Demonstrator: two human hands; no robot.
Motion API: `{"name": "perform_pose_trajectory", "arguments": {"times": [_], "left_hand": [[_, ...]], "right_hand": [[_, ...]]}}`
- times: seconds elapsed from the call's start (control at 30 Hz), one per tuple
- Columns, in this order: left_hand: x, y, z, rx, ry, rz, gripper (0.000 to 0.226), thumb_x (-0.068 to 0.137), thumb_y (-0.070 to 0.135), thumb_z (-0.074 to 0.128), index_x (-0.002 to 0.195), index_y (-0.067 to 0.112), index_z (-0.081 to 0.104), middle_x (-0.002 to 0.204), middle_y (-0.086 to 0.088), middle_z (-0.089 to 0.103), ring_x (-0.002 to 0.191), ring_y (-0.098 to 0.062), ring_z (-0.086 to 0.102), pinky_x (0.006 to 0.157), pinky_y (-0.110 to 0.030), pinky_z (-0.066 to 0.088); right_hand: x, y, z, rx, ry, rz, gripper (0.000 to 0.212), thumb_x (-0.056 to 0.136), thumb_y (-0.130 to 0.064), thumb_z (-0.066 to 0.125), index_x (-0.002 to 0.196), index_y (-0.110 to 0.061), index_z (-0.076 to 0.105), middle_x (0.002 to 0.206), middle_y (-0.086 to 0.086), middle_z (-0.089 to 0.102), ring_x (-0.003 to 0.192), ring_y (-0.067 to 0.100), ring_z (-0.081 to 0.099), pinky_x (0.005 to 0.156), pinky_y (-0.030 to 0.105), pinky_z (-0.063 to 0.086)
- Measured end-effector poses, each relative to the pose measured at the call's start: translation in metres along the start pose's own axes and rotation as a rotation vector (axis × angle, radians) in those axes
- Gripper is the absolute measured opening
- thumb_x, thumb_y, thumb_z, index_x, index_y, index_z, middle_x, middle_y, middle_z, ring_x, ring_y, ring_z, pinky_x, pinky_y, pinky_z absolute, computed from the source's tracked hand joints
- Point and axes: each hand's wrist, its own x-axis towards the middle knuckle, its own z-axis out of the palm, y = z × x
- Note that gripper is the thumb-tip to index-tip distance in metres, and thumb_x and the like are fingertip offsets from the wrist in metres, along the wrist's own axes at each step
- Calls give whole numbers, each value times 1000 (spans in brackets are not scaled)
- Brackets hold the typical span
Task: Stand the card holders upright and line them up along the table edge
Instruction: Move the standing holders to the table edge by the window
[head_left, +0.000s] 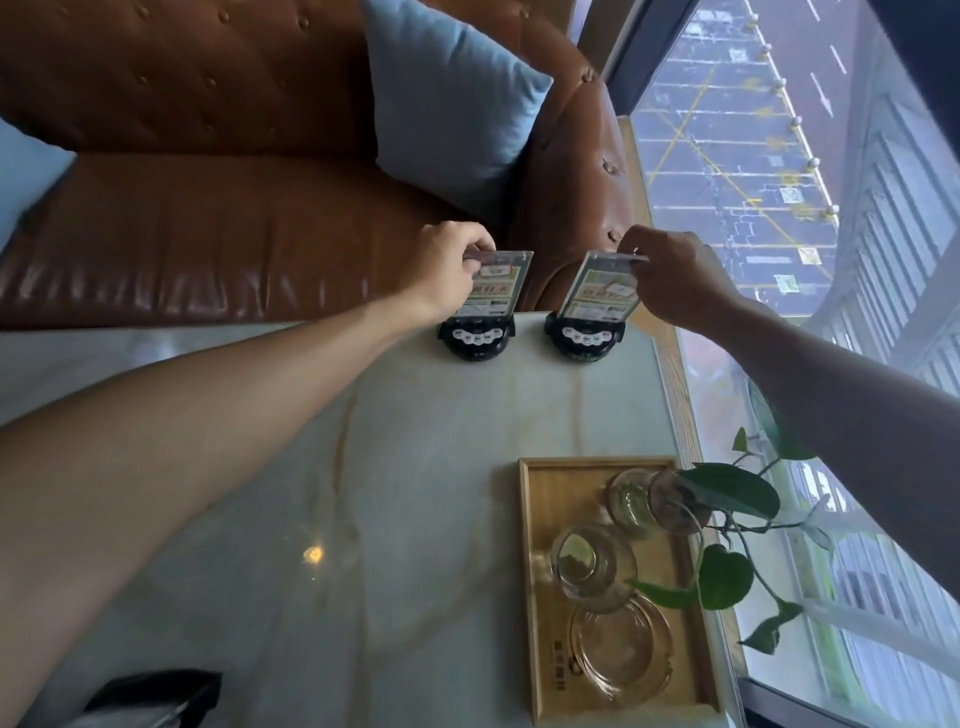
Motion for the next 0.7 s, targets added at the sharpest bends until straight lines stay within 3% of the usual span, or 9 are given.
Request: {"name": "perform_pose_trajectory", "arguments": {"times": [0.2,0.33,0.6,0.7], "left_hand": [[12,5,4,11,0,18,20,86,5,65,100,17,76,99,-4,77,94,-19,68,81,-28,52],[12,5,4,-17,-5,8,21,88,4,64,101,16,76,101,-4,77,94,-14,67,77,-19,46],[4,5,15,-26,-1,21,21,88,6,65,100,19,76,102,-2,77,97,-19,69,85,-36,57],[4,4,14,-16,-16,9,20,88,9,65,99,23,75,100,1,77,96,-19,69,84,-39,57]], "right_hand": [[7,8,0,30,-4,-34,25,90,-11,54,107,-23,66,98,19,70,81,40,61,65,36,46],[10,4,-1,49,-19,-68,23,92,-9,53,107,-21,66,93,16,67,71,32,53,61,31,39],[6,-3,0,49,-26,-102,24,93,-9,53,109,-22,65,98,20,69,74,34,55,63,36,46],[4,-6,2,32,11,-66,27,91,-7,51,108,-24,64,97,21,69,76,42,61,62,44,54]]}}
